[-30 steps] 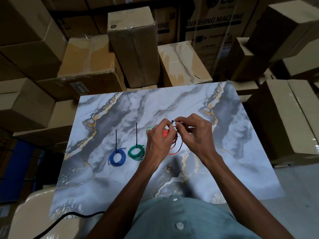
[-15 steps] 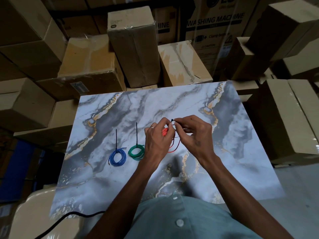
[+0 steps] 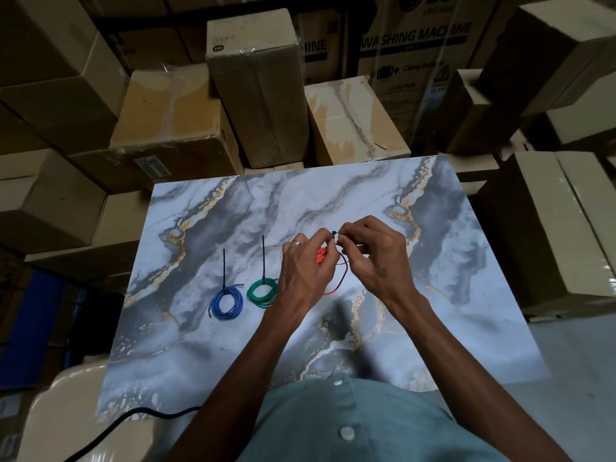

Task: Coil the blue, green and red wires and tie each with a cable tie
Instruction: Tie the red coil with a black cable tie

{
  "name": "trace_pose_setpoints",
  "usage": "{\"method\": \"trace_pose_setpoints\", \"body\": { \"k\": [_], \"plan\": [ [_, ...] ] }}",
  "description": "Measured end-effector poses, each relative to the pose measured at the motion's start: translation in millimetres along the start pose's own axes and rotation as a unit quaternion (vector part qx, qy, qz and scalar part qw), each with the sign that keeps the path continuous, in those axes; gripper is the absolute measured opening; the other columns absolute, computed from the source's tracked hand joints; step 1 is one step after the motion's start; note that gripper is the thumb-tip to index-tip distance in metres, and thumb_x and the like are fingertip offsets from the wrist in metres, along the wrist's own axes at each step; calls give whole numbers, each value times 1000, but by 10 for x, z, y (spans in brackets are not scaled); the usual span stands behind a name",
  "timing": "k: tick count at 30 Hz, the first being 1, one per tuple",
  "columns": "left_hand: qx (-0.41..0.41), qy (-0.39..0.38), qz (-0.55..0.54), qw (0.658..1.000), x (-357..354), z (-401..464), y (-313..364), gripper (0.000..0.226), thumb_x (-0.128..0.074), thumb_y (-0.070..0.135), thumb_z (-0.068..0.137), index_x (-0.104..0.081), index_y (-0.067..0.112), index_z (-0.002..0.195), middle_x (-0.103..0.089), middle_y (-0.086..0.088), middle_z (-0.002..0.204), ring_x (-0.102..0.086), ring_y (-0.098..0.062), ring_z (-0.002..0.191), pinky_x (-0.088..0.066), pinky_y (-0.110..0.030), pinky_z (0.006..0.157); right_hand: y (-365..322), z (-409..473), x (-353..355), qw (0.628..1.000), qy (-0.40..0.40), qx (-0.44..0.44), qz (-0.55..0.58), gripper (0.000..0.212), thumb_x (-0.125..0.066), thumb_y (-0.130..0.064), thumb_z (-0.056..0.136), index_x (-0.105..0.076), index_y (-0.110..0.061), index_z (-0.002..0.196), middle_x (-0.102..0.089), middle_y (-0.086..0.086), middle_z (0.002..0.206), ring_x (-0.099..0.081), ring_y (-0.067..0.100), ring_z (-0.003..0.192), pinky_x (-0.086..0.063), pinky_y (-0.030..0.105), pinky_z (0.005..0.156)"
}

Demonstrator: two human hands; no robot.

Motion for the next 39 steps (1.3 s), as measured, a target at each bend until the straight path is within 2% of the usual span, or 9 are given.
{"method": "trace_pose_setpoints", "body": {
  "k": [5,10,14,19,26,28,31,33,39],
  "plan": [
    [33,11,-19,999,20,12,-87,36,-41,46,92,-68,26,105,-62,-9,83,-57,-24,80,-50,-40,71,-8,-4,-6,1000,-4,7,4,11,-71,1,91,-77,-1,99,-65,7,86,-71,17,74,-61,25,69],
    [41,8,-30,999,7,2,-90,34,-41,48,93,-66,31,108,-61,-9,86,-59,-23,81,-53,-42,70,-77,-35,-6,999,29,7,11,7,-70,2,90,-75,-1,94,-63,6,84,-66,10,71,-59,18,72],
    [43,15,-54,997,-2,-17,-95,27,-46,41,96,-68,32,109,-65,-5,86,-59,-14,79,-51,-36,69,-119,-50,-10,999,31,7,6,6,-69,3,90,-74,-1,91,-64,7,83,-65,8,72,-55,11,72],
    [38,19,-65,997,-12,-35,-95,19,-50,33,99,-66,33,109,-66,-3,88,-59,-11,80,-52,-33,69,-133,-59,-24,999,40,16,-3,6,-69,2,89,-73,-3,89,-64,6,81,-65,9,70,-56,14,71],
    [21,32,-52,998,-11,-61,-43,30,-47,39,96,-72,26,107,-64,-5,84,-58,-16,77,-50,-36,67,-108,-55,-21,999,37,0,-4,8,-69,1,90,-74,-6,87,-66,4,80,-64,7,69,-54,12,68],
    [27,35,-60,997,-6,-58,-67,29,-48,38,95,-72,26,107,-65,-5,84,-59,-16,78,-52,-37,68,-91,-44,-11,999,33,-21,16,9,-71,-2,90,-77,-8,88,-69,1,81,-67,8,72,-56,18,68],
    [55,41,-75,995,7,-24,-133,26,-50,36,95,-72,26,106,-68,-3,87,-62,-16,83,-54,-41,73,-30,-64,-25,985,29,-127,110,6,-78,-9,88,-81,-11,93,-77,-4,86,-76,12,79,-63,36,77],
    [67,49,-79,993,7,-20,-159,24,-52,34,95,-72,26,105,-70,-3,88,-63,-17,84,-55,-42,73,-27,-88,-23,972,28,-174,153,5,-79,-11,88,-81,-12,92,-79,-4,84,-77,14,79,-63,39,81],
    [57,30,-69,995,-23,-25,-213,26,-51,36,95,-72,27,107,-69,-2,88,-62,-15,83,-53,-37,74,-29,-54,-18,959,7,-217,183,8,-74,-6,87,-81,-11,87,-79,-1,80,-76,19,77,-63,44,81]
  ]
}}
Point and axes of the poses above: each hand's wrist, its own z-axis towards the middle knuckle, its own x-axis out of the back of the hand, y = z × x, the point moved 4 cm from there along z, towards the middle knuckle
